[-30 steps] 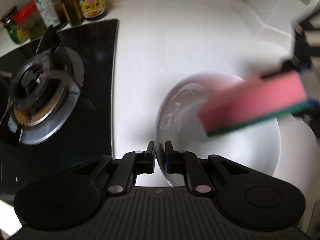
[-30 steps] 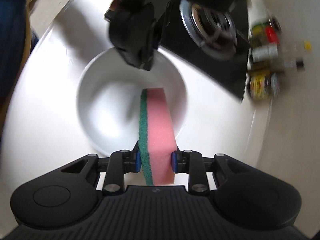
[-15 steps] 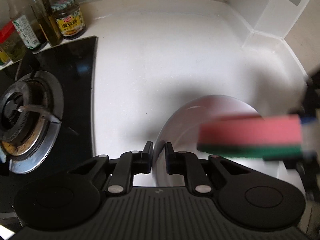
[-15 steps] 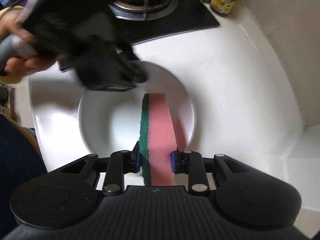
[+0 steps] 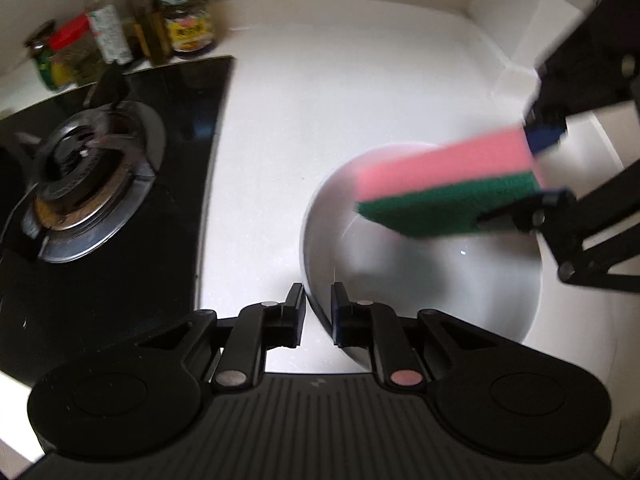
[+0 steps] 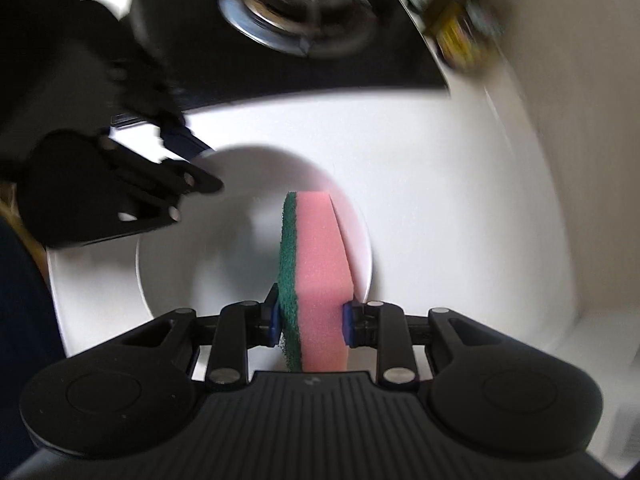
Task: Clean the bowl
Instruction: 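Rub the sponge around the bowl interior while the left gripper rotates the bowl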
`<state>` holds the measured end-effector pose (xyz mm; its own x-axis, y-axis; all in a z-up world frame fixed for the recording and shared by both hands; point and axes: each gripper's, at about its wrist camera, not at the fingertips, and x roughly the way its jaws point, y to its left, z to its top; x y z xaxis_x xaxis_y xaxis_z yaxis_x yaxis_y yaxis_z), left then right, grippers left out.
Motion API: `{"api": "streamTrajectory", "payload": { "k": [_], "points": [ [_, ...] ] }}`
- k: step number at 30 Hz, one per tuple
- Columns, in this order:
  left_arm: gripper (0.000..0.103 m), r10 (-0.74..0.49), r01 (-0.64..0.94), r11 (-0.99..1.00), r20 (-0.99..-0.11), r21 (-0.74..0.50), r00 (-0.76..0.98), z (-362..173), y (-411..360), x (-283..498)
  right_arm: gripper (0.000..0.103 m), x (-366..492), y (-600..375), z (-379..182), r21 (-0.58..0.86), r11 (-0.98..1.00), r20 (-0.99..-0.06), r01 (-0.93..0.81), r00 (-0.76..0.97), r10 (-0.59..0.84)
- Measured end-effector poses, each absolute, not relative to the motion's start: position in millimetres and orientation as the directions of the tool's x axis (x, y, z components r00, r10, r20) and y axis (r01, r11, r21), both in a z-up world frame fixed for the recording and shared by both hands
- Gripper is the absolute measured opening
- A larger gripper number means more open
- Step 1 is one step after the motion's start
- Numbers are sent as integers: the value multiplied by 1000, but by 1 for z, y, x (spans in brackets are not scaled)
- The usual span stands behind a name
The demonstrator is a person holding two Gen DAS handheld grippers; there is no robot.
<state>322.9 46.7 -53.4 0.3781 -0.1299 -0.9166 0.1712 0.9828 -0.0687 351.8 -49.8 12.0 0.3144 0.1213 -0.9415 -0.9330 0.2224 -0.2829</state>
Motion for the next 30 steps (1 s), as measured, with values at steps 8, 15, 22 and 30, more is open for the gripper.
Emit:
{"api": "streamTrajectory", "payload": {
  "k": [8,15,22,30],
  "points": [
    [18,-172,294,953,-924,-69,340,-56,54,341,23,352,-44,3,-332,-28,-942,-943,330,59],
    [16,-114,296,955,-896,20,429,-56,39,346,23,341,-44,2,-187,50,-980,-981,183,-73],
    [22,-165,323,946,-881,-14,444,-59,30,368,23,360,-52,10,153,409,-983,-900,-97,155],
    [10,-239,245,956,-911,-161,336,-45,60,374,23,375,-75,23,-57,438,-984,-897,124,126]
  ]
}}
